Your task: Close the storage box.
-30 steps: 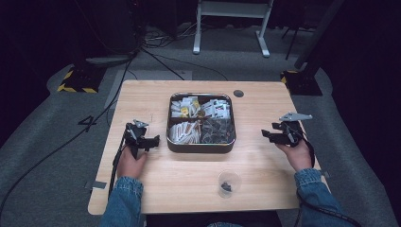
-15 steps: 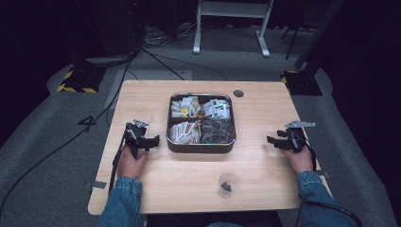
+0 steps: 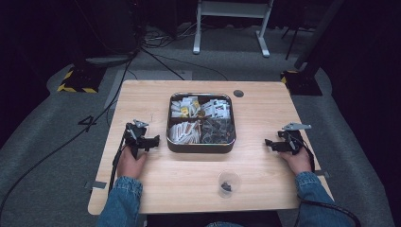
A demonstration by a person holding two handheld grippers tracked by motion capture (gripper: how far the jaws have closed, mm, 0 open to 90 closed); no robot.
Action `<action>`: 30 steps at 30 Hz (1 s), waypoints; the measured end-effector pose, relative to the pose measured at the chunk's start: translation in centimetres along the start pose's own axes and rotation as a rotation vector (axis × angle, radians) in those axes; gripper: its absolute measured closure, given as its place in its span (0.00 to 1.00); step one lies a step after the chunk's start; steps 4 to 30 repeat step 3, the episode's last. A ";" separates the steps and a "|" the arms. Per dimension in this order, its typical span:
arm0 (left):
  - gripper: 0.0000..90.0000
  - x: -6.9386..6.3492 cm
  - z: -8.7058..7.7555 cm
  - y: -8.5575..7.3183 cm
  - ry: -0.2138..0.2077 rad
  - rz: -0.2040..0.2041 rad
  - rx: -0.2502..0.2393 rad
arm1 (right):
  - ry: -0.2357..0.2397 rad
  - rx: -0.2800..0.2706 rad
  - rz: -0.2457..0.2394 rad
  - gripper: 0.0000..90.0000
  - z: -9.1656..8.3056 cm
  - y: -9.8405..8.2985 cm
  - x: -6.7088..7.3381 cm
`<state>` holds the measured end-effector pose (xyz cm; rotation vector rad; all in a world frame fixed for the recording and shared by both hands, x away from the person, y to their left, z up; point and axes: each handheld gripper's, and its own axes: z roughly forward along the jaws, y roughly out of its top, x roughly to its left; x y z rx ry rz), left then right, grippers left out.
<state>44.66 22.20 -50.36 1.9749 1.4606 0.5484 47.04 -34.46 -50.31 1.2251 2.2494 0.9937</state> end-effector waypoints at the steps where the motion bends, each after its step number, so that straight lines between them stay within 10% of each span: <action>1: 0.16 0.0 0.0 0.0 0.000 -0.001 0.000 | -0.002 0.000 0.002 0.20 0.0 0.0 0.0; 30: 0.16 0.0 0.0 0.0 0.000 -0.001 0.000 | -0.005 0.004 0.002 0.18 0.1 0.0 0.0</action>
